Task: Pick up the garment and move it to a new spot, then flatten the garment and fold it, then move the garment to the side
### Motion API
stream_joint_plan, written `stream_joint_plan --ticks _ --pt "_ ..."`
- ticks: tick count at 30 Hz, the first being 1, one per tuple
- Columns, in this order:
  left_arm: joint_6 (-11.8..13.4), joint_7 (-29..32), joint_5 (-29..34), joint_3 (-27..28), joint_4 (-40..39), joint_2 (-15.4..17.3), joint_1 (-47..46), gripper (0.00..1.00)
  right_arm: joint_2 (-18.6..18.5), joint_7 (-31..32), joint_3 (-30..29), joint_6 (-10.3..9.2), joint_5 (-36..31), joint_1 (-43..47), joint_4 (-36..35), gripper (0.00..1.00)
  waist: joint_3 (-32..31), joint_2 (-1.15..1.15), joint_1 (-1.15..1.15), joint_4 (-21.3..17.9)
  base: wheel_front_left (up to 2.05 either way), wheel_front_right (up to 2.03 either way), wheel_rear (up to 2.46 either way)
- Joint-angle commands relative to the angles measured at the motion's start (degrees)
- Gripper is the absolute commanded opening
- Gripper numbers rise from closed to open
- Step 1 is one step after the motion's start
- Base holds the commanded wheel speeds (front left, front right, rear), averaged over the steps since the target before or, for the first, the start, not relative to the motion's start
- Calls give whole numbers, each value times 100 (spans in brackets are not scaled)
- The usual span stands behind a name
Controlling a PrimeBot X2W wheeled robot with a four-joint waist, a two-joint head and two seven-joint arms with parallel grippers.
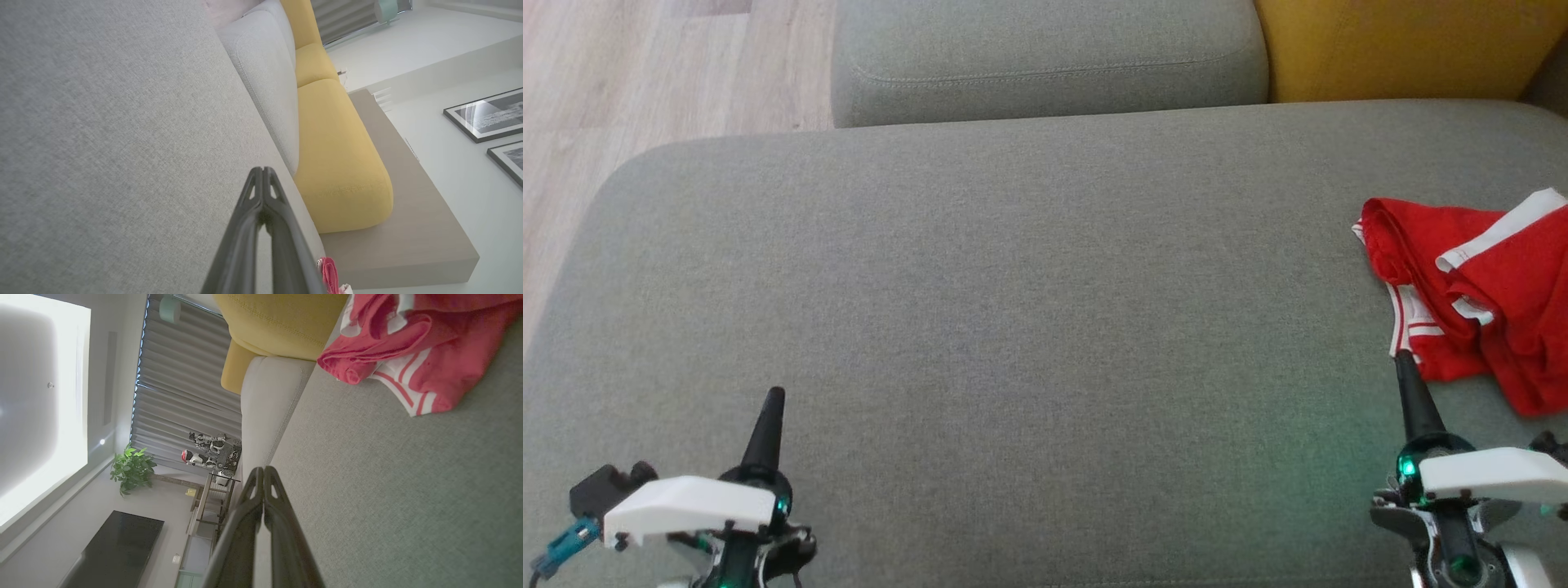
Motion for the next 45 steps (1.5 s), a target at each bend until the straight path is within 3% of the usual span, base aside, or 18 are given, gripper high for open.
stream_joint_plan --ticks 1,33,45 --pt "-80 39 -192 259 -141 19 -334 0 -109 -52 37 -4 220 -313 -138 0 0 0 0 -2 0 0 0" --pt "-517 488 -2119 885 137 -226 -671 0 -104 -10 -182 -5 2266 -608 224 0 9 0 0 -34 0 0 0" --pt "-527 521 -2141 927 145 -251 -681 0 -84 13 -214 -5 2290 -617 234 0 10 0 0 -35 0 0 0"
